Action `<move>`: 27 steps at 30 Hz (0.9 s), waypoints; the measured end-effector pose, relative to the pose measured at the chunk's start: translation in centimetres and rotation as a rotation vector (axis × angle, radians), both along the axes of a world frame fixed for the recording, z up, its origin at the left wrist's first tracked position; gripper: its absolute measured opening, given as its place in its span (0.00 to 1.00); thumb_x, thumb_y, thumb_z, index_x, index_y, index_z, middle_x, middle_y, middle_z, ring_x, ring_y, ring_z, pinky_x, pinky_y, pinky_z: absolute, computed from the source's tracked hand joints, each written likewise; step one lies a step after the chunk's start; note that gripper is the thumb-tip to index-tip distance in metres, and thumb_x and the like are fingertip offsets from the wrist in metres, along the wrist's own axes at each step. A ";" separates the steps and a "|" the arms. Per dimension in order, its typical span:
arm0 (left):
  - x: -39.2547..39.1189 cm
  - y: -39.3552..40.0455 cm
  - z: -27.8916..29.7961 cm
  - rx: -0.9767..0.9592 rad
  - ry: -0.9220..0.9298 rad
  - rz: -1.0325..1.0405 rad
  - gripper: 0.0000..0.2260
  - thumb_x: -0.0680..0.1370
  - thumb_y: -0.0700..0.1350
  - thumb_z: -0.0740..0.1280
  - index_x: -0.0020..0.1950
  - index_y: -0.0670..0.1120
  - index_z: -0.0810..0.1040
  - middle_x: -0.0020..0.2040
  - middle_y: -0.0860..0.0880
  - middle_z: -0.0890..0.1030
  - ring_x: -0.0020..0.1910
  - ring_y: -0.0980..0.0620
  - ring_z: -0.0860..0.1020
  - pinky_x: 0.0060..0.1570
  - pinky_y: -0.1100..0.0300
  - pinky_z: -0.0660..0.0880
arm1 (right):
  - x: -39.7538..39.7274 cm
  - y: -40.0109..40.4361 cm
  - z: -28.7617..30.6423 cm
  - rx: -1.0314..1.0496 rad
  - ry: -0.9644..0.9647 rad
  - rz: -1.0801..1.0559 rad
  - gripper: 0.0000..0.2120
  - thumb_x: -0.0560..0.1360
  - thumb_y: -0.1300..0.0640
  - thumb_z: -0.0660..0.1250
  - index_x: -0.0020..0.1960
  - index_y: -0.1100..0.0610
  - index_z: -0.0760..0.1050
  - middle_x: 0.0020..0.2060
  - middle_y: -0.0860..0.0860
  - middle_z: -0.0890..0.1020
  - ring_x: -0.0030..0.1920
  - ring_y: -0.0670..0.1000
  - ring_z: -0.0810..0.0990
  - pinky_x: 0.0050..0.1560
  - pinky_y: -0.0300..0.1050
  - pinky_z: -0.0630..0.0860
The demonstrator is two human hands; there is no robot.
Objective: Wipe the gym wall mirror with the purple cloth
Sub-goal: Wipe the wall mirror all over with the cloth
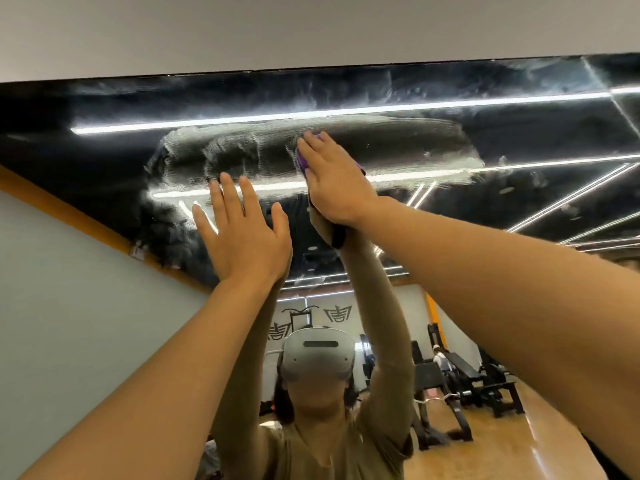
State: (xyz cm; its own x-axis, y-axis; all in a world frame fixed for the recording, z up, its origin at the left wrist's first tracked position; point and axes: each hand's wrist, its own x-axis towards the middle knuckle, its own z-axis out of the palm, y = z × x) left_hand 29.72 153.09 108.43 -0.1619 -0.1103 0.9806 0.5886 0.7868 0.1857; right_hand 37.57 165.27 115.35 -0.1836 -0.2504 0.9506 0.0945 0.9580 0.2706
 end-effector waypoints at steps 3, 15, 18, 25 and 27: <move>0.1 0.1 -0.3 0.008 0.005 -0.019 0.30 0.85 0.57 0.46 0.83 0.45 0.46 0.83 0.45 0.43 0.81 0.47 0.40 0.78 0.43 0.37 | 0.8 2.0 -0.1 0.031 -0.058 0.015 0.25 0.87 0.58 0.50 0.82 0.60 0.51 0.82 0.54 0.51 0.81 0.53 0.46 0.75 0.37 0.38; 3.2 5.9 -0.9 -0.179 0.010 -0.044 0.29 0.85 0.58 0.45 0.83 0.51 0.41 0.83 0.49 0.37 0.80 0.49 0.34 0.77 0.43 0.32 | 7.5 15.2 -1.8 -0.372 0.198 0.045 0.24 0.86 0.61 0.51 0.81 0.63 0.53 0.81 0.56 0.54 0.81 0.54 0.49 0.76 0.39 0.42; 3.4 7.1 -0.7 -0.142 -0.004 -0.021 0.29 0.84 0.59 0.43 0.82 0.50 0.38 0.82 0.48 0.35 0.80 0.48 0.33 0.76 0.41 0.31 | 6.6 15.1 -0.3 -0.411 0.254 0.012 0.24 0.85 0.61 0.52 0.80 0.65 0.56 0.79 0.58 0.59 0.80 0.57 0.54 0.79 0.45 0.46; 3.0 7.1 -0.9 -0.117 0.025 0.013 0.29 0.84 0.60 0.41 0.83 0.51 0.40 0.83 0.49 0.37 0.80 0.50 0.35 0.77 0.43 0.33 | 3.8 8.8 0.8 -0.041 0.109 0.004 0.24 0.84 0.61 0.53 0.79 0.66 0.57 0.79 0.60 0.59 0.80 0.58 0.54 0.77 0.44 0.42; 3.0 7.2 -1.0 -0.098 0.044 0.008 0.31 0.81 0.61 0.38 0.83 0.51 0.43 0.83 0.50 0.39 0.81 0.51 0.37 0.77 0.43 0.34 | 3.9 9.1 0.4 0.026 0.042 0.010 0.25 0.86 0.59 0.51 0.81 0.62 0.51 0.81 0.56 0.53 0.81 0.55 0.49 0.76 0.39 0.39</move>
